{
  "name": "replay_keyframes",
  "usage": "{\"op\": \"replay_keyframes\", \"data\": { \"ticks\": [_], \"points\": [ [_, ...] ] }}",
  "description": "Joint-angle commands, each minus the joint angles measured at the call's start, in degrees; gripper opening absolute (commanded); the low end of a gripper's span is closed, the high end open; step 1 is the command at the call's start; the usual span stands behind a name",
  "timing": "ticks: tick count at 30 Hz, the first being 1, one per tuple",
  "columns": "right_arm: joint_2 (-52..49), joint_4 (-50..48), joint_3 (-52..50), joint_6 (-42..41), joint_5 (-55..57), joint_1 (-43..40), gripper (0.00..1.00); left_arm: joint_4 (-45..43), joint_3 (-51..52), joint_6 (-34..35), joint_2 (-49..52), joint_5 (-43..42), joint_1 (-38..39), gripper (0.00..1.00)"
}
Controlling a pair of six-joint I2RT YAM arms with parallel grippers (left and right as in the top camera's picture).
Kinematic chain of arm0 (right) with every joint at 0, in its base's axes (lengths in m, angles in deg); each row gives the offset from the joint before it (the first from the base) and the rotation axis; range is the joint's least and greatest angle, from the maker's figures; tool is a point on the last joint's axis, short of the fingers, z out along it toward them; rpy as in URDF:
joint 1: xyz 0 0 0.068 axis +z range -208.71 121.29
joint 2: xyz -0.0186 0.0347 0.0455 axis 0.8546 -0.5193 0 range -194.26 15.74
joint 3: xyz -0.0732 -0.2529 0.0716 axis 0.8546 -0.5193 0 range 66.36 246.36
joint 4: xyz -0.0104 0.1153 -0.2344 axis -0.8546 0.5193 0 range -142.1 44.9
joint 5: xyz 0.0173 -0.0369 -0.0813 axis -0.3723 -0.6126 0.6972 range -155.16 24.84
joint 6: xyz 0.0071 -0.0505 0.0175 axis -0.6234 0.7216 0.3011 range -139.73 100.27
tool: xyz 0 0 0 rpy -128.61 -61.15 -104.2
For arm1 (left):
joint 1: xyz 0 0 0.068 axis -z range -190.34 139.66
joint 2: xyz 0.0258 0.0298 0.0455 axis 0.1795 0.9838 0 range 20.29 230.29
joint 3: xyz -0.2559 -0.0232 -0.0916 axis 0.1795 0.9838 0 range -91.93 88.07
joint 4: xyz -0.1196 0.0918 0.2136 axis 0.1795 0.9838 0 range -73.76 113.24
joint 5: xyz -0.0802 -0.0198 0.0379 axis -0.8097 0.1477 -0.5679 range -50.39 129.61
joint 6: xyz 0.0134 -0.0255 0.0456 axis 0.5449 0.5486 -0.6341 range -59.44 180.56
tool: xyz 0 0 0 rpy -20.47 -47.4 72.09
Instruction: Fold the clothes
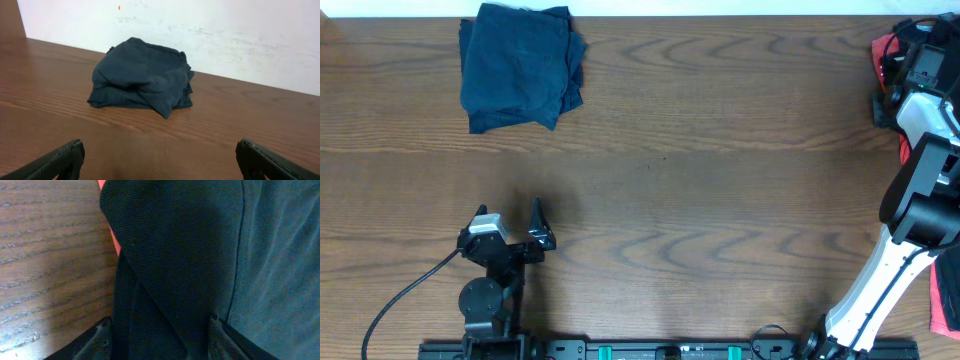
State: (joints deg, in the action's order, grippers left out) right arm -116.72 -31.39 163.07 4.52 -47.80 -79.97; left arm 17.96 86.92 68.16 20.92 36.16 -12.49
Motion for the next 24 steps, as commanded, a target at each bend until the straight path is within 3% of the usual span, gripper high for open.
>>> {"op": "replay_keyframes", "data": {
  "ticks": [1, 4, 6, 10, 13, 20, 24],
  "points": [
    [-1.4, 0.1, 0.0, -2.9, 0.2, -0.2, 0.56, 2.1, 0.9, -0.3, -0.3, 0.1, -0.2, 0.98],
    [-1.0, 0.0, 0.0, -4.6, 0.2, 0.0, 0.32, 2.1, 0.9, -0.3, -0.3, 0.1, -0.2, 0.98],
    [-0.7, 0.0, 0.0, -4.7, 0.2, 0.0, 0.22, 2.1, 0.9, -0.3, -0.3, 0.1, -0.2, 0.98],
    [0.5, 0.2, 0.0, -7.7, 0.9, 0.0, 0.21, 2.1, 0.9, -0.3, -0.3, 0.1, -0.2, 0.98],
    [2.1, 0.3, 0.0, -10.0, 0.9, 0.0, 0.26, 2.1, 0.9, -0.3, -0.1, 0.1, -0.2, 0.98],
    [5.1, 0.7, 0.0, -10.6, 0.8, 0.0, 0.29, 2.1, 0.9, -0.3, 0.3, 0.1, -0.2, 0.98],
    [5.2, 1.4, 0.0, -10.6, 0.8, 0.0, 0.23, 2.1, 0.9, -0.3, 0.4, 0.1, -0.2, 0.98]
  ]
}}
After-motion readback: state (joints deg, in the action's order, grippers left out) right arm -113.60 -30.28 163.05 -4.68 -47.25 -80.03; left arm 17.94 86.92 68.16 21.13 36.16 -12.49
